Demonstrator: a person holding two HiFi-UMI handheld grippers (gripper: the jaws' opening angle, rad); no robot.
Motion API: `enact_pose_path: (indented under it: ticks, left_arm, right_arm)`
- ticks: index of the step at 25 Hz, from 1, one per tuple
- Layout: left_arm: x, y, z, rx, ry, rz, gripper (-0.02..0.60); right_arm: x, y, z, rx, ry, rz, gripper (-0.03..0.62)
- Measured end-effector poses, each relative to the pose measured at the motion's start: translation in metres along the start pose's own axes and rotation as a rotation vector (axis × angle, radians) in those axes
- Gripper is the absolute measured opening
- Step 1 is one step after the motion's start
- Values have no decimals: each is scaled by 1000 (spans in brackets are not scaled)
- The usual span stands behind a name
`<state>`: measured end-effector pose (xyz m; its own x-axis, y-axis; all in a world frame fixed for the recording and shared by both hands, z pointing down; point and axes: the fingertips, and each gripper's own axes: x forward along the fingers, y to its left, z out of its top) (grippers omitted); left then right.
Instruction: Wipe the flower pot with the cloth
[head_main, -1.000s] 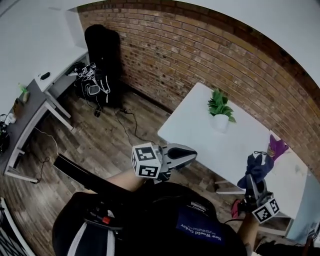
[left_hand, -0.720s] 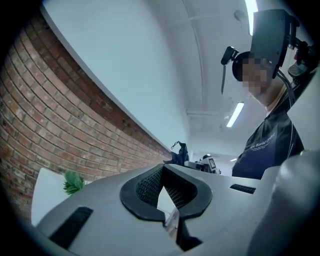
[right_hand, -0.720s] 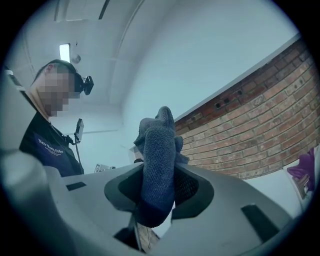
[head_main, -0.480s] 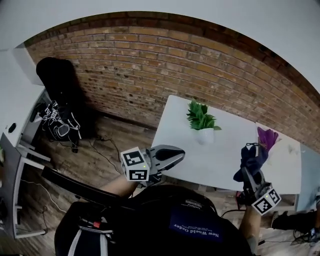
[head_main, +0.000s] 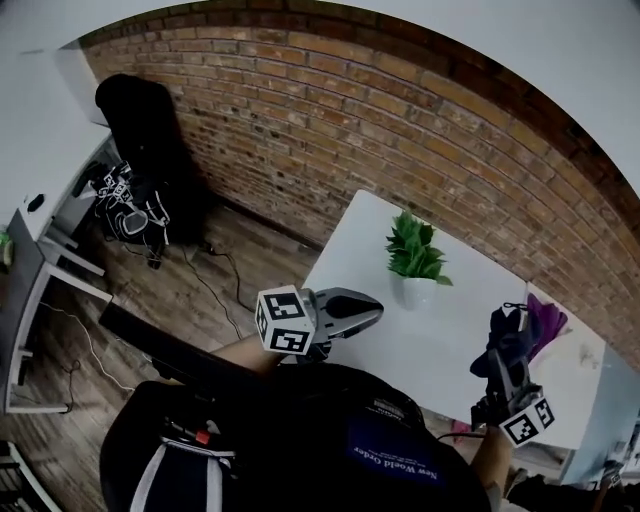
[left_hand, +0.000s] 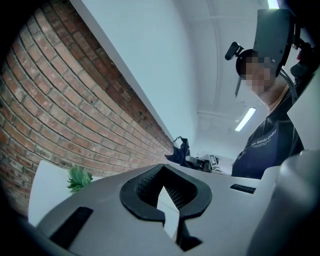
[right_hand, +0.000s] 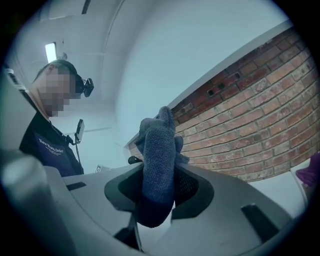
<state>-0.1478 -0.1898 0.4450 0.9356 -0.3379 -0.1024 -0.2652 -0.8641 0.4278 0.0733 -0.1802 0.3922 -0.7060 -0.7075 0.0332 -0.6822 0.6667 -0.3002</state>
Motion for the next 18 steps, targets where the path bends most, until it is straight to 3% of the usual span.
enact_pose_path:
  ticks: [10, 13, 18]
  left_arm:
    - [132, 12, -13, -26, -25, 177, 3]
    - [140, 22, -14, 14, 25, 191, 3]
    - [132, 73, -20, 38, 90, 169, 3]
  right_arm:
    - [-8, -136, 24, 21, 35, 215, 114]
    - [1, -152, 21, 27, 26, 217, 114]
    - [36, -167, 14, 41, 14, 142, 114]
